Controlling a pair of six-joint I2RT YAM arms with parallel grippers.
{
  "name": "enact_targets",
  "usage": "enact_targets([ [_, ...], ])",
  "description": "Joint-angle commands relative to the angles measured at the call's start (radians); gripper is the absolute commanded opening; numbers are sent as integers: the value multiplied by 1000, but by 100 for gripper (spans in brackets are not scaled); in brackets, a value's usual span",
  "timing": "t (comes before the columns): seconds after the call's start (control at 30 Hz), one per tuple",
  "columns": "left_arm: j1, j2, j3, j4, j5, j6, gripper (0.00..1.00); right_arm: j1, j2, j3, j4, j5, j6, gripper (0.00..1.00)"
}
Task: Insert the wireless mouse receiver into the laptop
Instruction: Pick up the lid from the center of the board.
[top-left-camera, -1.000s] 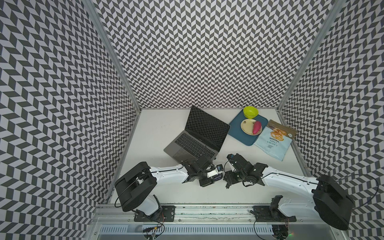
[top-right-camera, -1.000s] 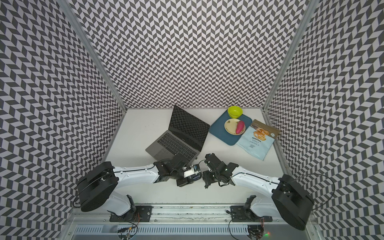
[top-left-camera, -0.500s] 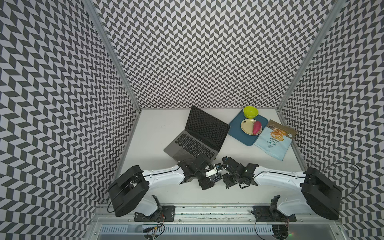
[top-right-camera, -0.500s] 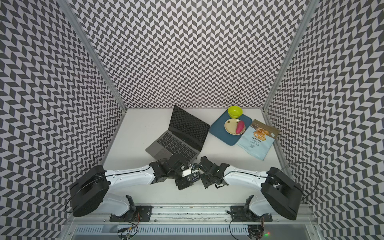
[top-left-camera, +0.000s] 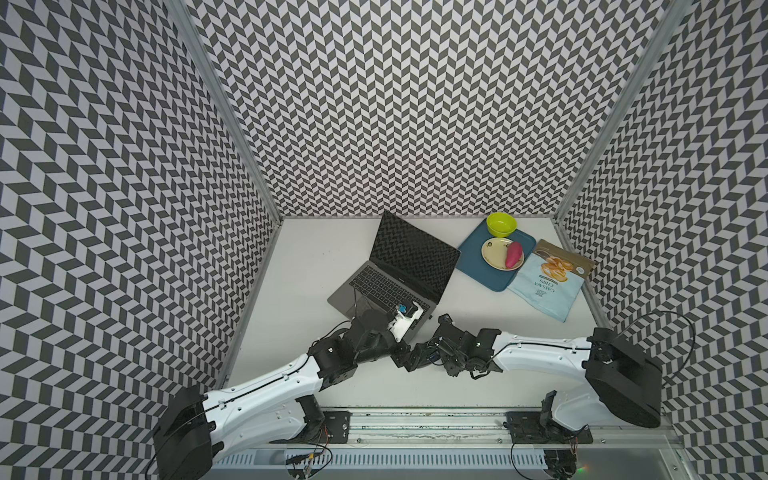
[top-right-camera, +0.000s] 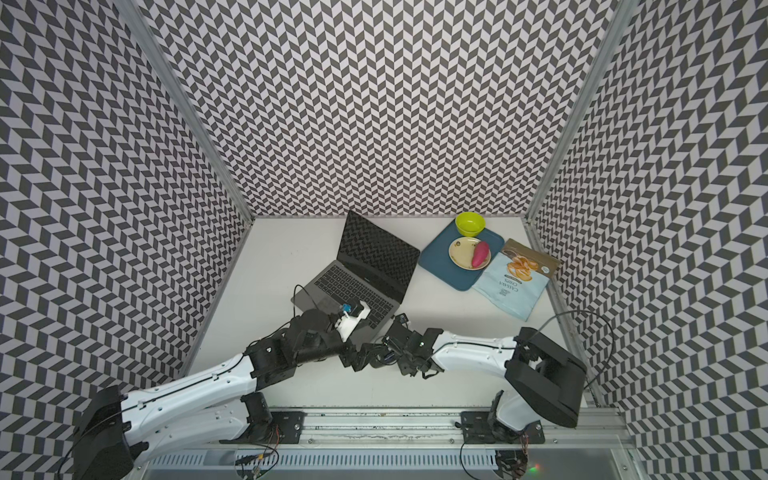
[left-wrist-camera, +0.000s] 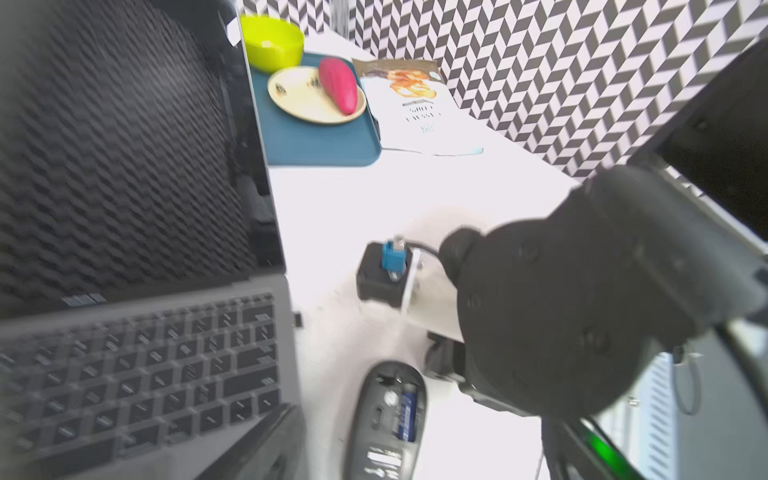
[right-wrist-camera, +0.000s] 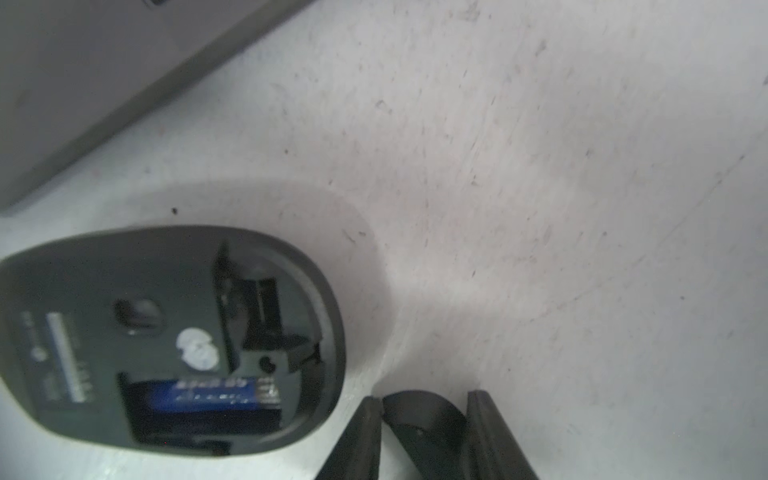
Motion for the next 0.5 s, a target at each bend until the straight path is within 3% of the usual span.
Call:
enact_targets([
  [0.0,-19,-31,-51,75,19,-188,94,20,5,-59,-125,-85,74,36],
  [0.17,-26,-28,-50,29,34,-238,93,43,-8,-45,-170,-78,100,42],
  [0.3,-28,-22,-76,49,45,-346,93,50,-16,-52,-186,-86,115,43],
  [0.47,-37,-4,-159,178,98,-506,89,51,-6,-71,-164,-93,125,30],
])
